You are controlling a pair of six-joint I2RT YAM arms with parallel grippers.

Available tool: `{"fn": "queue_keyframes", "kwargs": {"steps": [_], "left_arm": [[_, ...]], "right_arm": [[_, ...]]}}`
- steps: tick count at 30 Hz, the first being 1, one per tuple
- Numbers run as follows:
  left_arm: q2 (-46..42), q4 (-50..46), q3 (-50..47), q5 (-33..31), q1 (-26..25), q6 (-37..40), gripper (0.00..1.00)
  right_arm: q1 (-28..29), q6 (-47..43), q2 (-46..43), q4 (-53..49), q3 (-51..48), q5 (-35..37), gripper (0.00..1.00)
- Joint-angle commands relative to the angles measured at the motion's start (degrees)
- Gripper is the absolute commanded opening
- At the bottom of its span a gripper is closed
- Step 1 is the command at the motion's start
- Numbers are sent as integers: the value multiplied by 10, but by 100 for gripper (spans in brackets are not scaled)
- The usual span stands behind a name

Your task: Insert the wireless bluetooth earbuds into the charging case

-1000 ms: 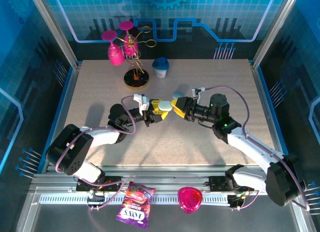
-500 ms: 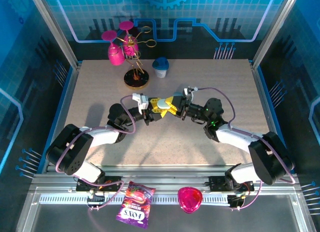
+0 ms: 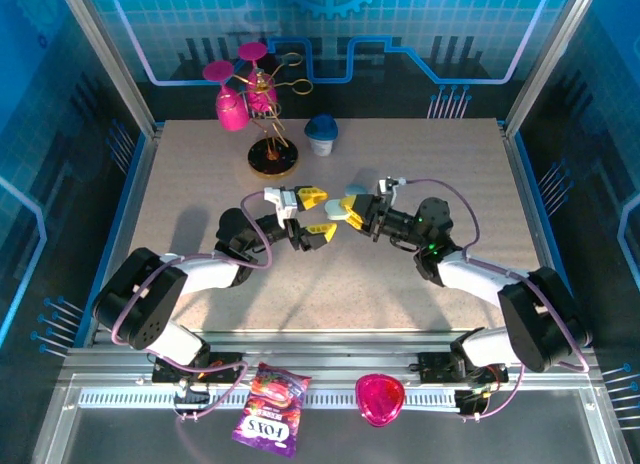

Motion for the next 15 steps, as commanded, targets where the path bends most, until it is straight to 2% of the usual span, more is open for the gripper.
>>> {"fn": "queue_keyframes", "kwargs": {"steps": [1, 5, 9, 15], "left_arm": [[-8, -20, -17, -17, -2, 31, 87], [-22, -116, -27, -31, -4, 94, 94], [-39, -229, -31, -78, -19, 169, 99], [-43, -328, -23, -187, -53, 217, 99]], "right_arm": [[-31, -104, -22, -80, -3, 12, 21], [-45, -223, -33, -208, 16, 53, 21], [-48, -329, -24, -297, 44, 107, 21], [-48, -398, 39, -319, 71, 161, 21]]}}
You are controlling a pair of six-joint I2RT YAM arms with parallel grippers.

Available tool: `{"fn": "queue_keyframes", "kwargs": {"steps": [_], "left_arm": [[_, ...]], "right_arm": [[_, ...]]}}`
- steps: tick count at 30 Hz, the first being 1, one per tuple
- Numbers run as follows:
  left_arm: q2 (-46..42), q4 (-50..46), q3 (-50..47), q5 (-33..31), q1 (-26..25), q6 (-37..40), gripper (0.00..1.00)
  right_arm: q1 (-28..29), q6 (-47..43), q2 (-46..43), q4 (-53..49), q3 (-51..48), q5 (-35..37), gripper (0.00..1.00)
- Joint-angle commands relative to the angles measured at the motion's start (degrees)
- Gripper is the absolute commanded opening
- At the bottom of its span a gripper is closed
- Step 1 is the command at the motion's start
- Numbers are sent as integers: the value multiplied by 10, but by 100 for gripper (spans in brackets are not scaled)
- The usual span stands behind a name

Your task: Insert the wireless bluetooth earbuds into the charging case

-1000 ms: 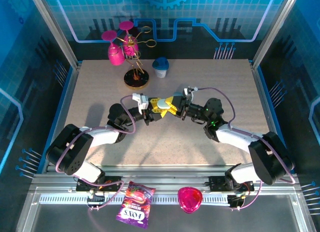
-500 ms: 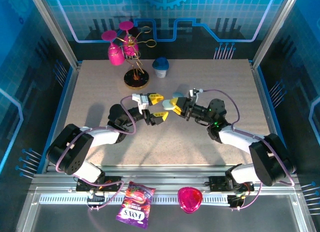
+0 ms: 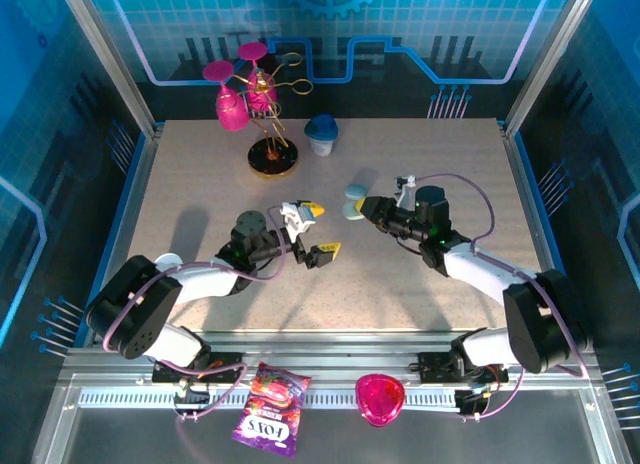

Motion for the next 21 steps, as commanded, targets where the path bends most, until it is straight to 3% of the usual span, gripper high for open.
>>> {"fn": "queue_keyframes", "kwargs": {"steps": [1, 8, 17, 21], "left_arm": [[-10, -79, 2, -75, -18, 55, 99], [2, -102, 2, -105, -27, 58, 99], [13, -112, 8, -97, -27, 54, 99], [13, -112, 9, -97, -27, 50, 99]], "right_arm": [[-6, -73, 43, -35, 26, 48, 21], [-3, -105, 134, -50, 62, 89, 23], [-5, -102, 217, -31, 75, 107, 24], [-10, -112, 214, -39, 72, 115, 34]]}}
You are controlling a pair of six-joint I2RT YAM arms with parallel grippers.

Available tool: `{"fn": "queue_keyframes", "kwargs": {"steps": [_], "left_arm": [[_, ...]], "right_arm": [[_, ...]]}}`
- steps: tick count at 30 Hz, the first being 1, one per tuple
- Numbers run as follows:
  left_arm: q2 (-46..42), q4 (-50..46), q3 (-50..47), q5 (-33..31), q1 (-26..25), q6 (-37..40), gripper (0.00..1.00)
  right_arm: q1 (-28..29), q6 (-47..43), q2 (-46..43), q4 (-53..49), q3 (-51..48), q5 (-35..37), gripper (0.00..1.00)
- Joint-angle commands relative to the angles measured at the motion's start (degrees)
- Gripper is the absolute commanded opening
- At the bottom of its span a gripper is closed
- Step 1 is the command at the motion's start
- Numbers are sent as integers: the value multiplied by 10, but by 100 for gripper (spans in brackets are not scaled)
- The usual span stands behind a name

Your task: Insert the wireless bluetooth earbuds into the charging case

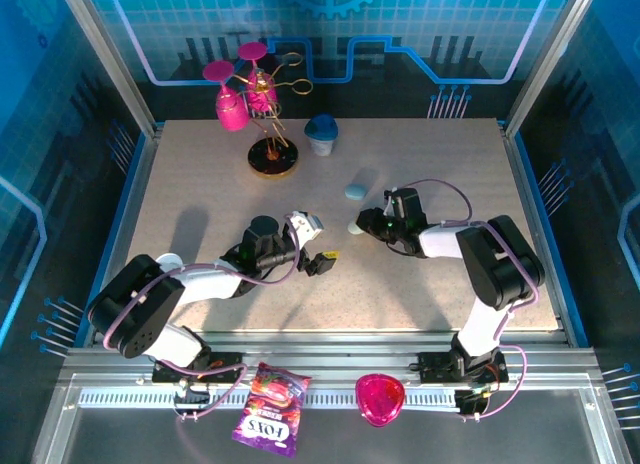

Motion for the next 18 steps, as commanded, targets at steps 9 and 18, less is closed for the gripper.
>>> {"fn": "queue_keyframes", "kwargs": {"steps": [9, 18], "left_arm": [[-24, -18, 16, -16, 37, -58, 99], [-142, -97, -20, -264, 114, -41, 99]], "right_arm": [[-31, -138, -136, -148, 12, 112, 80], [-40, -357, -327, -200, -33, 257, 100]]}}
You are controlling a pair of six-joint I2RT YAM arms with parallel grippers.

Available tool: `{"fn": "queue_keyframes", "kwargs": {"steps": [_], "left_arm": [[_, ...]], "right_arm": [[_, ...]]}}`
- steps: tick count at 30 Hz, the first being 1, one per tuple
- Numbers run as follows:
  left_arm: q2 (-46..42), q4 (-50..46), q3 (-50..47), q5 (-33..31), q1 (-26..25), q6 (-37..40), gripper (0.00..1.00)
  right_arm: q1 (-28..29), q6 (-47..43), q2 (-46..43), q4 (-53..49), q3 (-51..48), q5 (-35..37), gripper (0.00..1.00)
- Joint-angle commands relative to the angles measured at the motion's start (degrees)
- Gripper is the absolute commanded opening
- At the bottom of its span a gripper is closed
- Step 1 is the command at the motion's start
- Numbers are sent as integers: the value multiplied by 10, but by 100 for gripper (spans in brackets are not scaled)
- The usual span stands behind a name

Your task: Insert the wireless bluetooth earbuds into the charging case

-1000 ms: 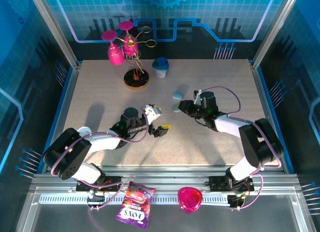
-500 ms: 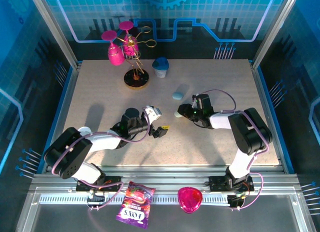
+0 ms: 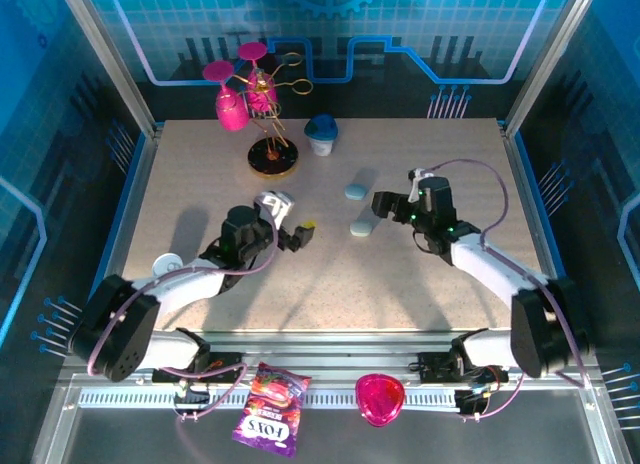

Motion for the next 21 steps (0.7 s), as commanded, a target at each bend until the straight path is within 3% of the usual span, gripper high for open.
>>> {"fn": "queue_keyframes", "kwargs": {"steps": [1, 7, 12, 15, 21], "left_arm": [[-36, -35, -24, -120, 29, 2, 99], [-12, 35, -69, -170, 79, -9, 99], [39, 80, -85, -170, 102, -12, 99], [56, 113, -87, -151, 122, 5, 99], [98, 129, -69, -98, 173, -16, 99]], "right_arm": [[-13, -123, -55, -18, -34, 90, 100], [-37, -209, -82, 71, -105, 129, 100], [-63, -238, -38, 262, -193, 116, 100], [-85, -240, 10, 360, -224, 80, 100], [-123, -254, 81, 433, -215, 36, 100]]}}
